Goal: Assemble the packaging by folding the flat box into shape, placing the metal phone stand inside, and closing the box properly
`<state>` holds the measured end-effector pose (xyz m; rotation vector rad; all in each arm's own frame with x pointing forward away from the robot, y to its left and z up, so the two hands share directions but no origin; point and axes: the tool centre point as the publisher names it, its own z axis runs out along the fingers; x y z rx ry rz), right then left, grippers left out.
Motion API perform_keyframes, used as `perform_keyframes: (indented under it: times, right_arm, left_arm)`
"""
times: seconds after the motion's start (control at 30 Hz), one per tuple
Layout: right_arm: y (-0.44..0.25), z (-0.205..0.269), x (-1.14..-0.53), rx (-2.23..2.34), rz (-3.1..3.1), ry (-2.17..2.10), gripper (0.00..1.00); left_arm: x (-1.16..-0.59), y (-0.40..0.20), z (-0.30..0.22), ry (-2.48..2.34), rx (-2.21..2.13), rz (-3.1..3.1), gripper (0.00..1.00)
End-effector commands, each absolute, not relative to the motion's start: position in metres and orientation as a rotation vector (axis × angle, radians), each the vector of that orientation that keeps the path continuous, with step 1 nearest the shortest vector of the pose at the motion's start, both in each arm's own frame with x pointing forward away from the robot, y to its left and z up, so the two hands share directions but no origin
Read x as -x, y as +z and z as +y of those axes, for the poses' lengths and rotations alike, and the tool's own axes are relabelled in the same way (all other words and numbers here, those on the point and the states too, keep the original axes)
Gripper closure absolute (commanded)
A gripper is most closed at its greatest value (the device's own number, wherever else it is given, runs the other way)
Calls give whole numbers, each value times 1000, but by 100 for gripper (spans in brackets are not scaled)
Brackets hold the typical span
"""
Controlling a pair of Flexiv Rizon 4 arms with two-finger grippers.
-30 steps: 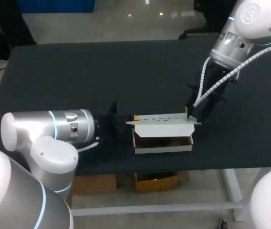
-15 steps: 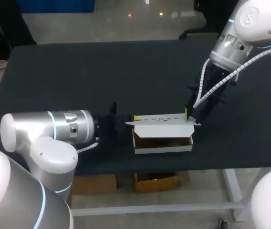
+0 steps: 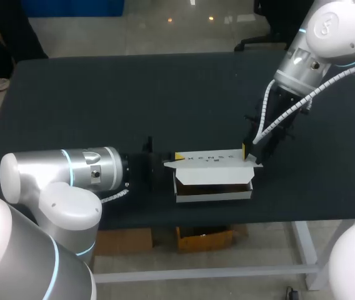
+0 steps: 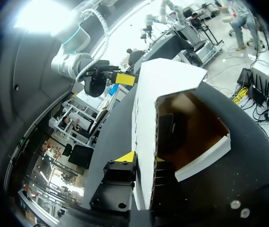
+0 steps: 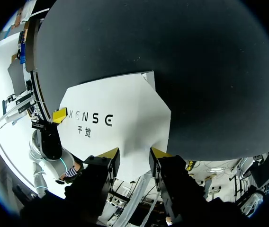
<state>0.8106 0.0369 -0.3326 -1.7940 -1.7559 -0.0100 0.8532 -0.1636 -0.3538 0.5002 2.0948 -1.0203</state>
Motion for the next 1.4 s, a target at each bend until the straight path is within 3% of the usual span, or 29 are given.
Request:
perform_keyframes:
  times: [0.03,0.73,1.07,1.1,1.17,1.2,1.4]
  right_arm:
    - [-333,37,-811,1792,-1755,-11,62]
    - [-335,36,-812,1793,-1747,-12,63]
    - [-339,36,-810,1792,-1746,-20,63]
    - [-340,36,-810,1793,-1745,-21,62]
    - [-341,35,-809,1793,-1743,-24,63]
    - [-342,35,-808,1793,-1742,-26,63]
    - [-347,35,-805,1792,-1739,-40,63]
  left_arm:
    - [-850,-357,-163,-1023,-498,2083,83]
    - [-834,-354,-135,-1004,-441,2060,67]
    - [-817,-346,-106,-935,-367,2091,49]
    - [-815,-344,-103,-933,-357,2096,29]
    - [-811,-339,-96,-919,-322,2112,4]
    - [-809,-336,-93,-933,-308,2119,0]
    - [-801,-315,-79,-967,-195,2167,0]
